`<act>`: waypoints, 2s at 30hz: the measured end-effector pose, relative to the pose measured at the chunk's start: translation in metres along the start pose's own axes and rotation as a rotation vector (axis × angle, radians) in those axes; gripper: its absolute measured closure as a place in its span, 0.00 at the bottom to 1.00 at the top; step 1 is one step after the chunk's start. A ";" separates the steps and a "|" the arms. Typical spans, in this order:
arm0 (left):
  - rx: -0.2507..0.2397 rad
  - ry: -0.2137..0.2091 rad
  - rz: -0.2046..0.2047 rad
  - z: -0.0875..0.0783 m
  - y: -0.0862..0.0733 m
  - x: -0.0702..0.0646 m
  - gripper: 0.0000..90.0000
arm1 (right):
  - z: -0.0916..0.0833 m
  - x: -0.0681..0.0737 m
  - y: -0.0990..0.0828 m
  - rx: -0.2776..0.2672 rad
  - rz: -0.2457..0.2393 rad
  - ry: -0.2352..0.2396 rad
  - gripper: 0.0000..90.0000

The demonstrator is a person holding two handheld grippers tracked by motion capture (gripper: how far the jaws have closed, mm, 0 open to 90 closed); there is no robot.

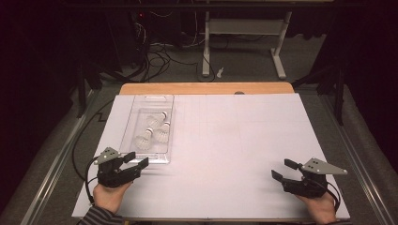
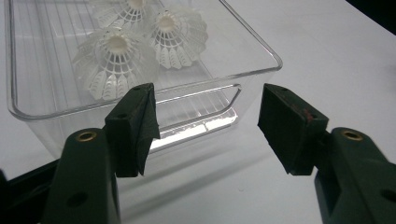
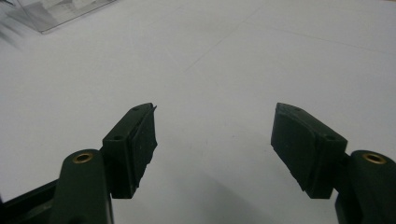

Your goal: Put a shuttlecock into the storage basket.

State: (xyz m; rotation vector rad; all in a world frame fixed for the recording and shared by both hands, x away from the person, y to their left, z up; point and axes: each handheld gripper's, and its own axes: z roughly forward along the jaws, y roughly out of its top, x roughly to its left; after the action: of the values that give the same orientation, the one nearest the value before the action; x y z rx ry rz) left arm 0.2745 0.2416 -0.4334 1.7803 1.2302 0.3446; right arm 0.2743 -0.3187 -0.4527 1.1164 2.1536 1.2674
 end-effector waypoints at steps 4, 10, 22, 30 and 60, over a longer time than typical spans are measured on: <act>-0.004 -0.003 -0.003 0.000 -0.002 0.000 0.42 | 0.000 0.000 0.000 -0.001 -0.001 0.000 0.35; -0.012 0.000 0.001 -0.001 -0.005 -0.001 0.42 | 0.000 0.000 0.000 0.000 0.000 0.001 0.35; -0.026 -0.002 0.003 -0.002 -0.008 0.000 0.41 | 0.000 0.000 0.000 -0.001 -0.001 0.001 0.35; -0.022 -0.010 -0.005 -0.001 -0.011 0.001 0.41 | 0.000 0.000 0.000 -0.001 -0.001 0.001 0.35; 0.014 -0.030 -0.008 0.007 -0.015 0.001 0.40 | -0.001 0.001 0.000 -0.004 -0.002 0.002 0.35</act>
State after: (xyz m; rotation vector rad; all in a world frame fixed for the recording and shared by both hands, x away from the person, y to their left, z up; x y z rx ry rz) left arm 0.2705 0.2401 -0.4495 1.7856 1.2212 0.3049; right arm 0.2729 -0.3185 -0.4520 1.1112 2.1525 1.2716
